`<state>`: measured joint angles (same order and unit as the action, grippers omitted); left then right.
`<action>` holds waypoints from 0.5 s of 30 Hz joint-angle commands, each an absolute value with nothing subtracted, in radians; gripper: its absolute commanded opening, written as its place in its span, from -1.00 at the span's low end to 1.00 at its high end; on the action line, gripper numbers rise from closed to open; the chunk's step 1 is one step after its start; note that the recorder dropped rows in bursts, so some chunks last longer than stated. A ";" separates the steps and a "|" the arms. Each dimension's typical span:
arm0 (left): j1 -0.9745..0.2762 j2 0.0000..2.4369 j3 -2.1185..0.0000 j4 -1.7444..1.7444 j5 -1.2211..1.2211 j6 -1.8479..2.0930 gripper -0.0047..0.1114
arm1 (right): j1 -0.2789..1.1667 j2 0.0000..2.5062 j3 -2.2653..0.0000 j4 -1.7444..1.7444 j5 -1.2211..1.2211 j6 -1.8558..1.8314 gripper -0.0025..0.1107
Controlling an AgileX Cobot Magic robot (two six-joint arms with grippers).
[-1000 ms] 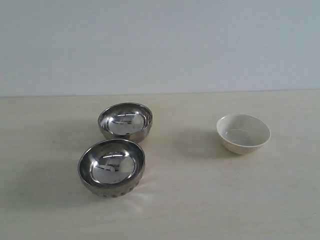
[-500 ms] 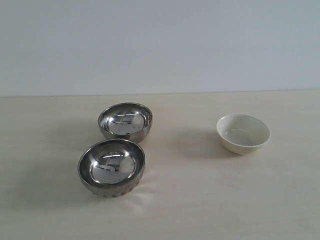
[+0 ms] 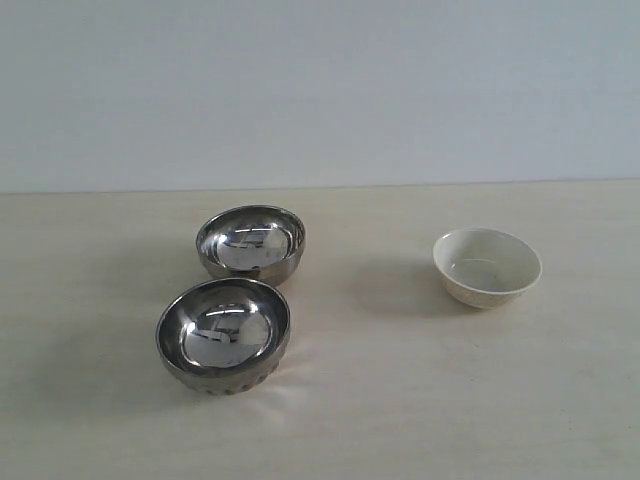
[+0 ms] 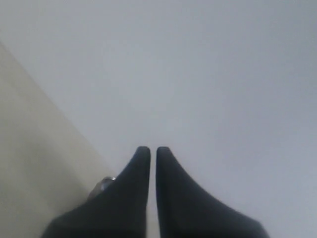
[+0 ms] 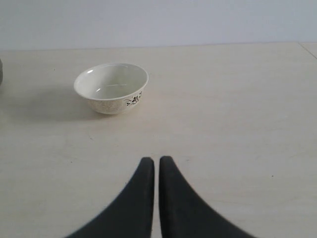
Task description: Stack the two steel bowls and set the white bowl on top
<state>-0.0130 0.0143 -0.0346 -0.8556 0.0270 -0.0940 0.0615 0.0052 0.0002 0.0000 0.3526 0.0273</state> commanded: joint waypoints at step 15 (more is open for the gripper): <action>-0.011 0.722 -0.746 -0.743 0.512 0.416 -0.85 | 0.060 0.000 0.000 0.000 0.341 0.024 -0.96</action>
<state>-0.0130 0.6113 -0.6488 -0.7536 0.3992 0.3132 0.0615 0.0052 0.0002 0.0000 0.3526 0.0273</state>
